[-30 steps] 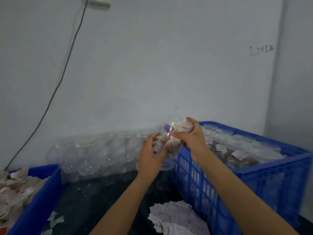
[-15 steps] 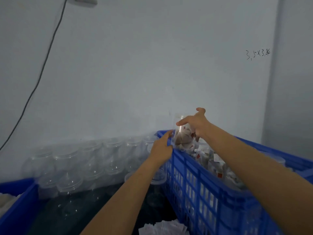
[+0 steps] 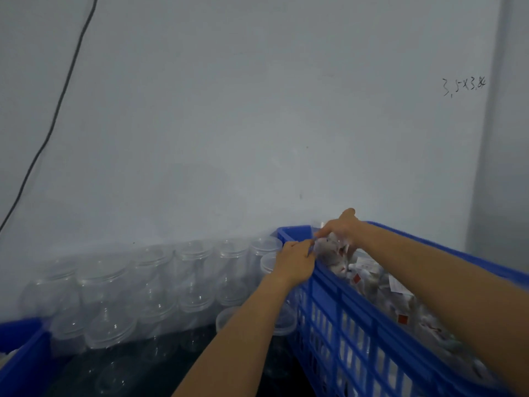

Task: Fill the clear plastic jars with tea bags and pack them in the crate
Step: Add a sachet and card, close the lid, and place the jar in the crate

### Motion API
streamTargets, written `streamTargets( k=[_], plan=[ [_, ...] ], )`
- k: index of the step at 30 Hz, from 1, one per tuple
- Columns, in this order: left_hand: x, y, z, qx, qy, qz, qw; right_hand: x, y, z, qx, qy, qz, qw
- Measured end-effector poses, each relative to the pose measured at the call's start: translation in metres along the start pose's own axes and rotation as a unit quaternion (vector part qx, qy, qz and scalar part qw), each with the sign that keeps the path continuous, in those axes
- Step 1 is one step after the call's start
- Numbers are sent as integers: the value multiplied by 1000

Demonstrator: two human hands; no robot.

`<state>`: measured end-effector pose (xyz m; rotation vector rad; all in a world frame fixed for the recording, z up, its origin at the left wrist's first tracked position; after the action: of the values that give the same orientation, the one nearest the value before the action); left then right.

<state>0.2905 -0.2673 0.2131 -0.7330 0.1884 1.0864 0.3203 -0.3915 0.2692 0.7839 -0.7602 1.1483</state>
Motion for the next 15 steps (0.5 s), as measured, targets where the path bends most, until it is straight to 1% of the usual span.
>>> streamTargets(
  k=[3, 7, 9, 10, 12, 13, 14, 15],
  plan=[
    [8, -12, -2, 1, -11, 20, 1000, -10, -17, -20, 35, 43, 2, 998],
    [13, -26, -4, 25, -29, 42, 998, -20, -36, -35, -8, 95, 0, 995],
    [11, -30, -7, 59, -53, 54, 995, -23, -44, -48, -38, 215, 44, 975],
    [9, -31, -9, 84, -65, 60, 993, -24, -50, -49, -59, 208, 35, 976],
    [7, -34, -11, 113, -87, 65, 988, -33, -60, -46, -107, 148, -7, 983],
    [6, -36, -12, 125, -91, 69, 986, -36, -69, -45, -117, 168, -12, 979],
    [6, -36, -13, 135, -99, 72, 983, -40, -68, -45, -124, 152, -19, 980],
    [6, -37, -13, 144, -105, 73, 981, -40, -70, -46, -115, 151, -1, 982]
  ],
)
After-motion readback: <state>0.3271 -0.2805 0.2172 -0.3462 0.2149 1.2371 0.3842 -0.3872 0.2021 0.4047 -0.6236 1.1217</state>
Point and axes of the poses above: each hand's wrist, its own y-axis away from the middle knuckle, its own z-axis out of the back of the hand, x = y × z, the point moved 5 cm from there along -y, towards the middle knuckle, and after that the axes turned 7 degrees about -z, right-handed, at the moved point
